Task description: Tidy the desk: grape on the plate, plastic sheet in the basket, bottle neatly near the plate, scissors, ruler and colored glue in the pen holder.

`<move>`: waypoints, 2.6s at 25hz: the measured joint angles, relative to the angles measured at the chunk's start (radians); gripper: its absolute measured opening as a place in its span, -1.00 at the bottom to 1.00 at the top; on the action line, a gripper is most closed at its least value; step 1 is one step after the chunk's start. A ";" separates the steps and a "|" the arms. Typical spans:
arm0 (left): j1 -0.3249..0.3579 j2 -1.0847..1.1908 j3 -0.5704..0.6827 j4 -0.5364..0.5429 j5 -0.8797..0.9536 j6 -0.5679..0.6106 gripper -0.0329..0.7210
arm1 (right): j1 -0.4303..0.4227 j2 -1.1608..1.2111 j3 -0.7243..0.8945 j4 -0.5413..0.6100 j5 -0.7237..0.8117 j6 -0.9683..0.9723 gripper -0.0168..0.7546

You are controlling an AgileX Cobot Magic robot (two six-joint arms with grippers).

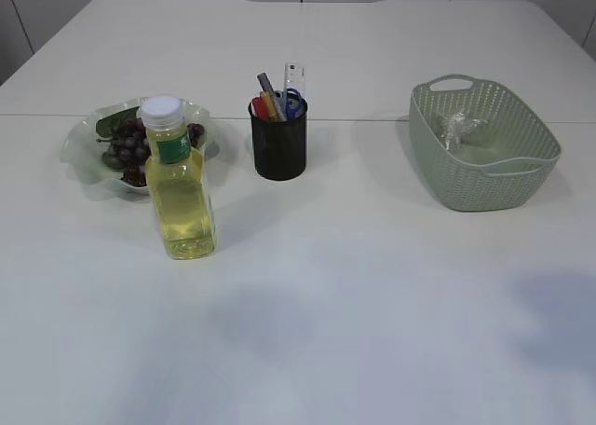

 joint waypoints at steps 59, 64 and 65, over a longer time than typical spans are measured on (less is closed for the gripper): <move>-0.002 -0.832 0.537 0.052 -0.029 -0.035 0.24 | -0.117 -0.733 0.616 0.240 0.010 -0.122 -0.05; -0.002 -0.832 0.537 0.052 -0.029 -0.035 0.24 | -0.252 -0.733 0.616 0.240 0.010 -0.122 -0.05; -0.002 -0.832 0.537 0.052 -0.029 -0.035 0.24 | -0.279 -0.733 0.616 0.240 0.010 -0.122 -0.05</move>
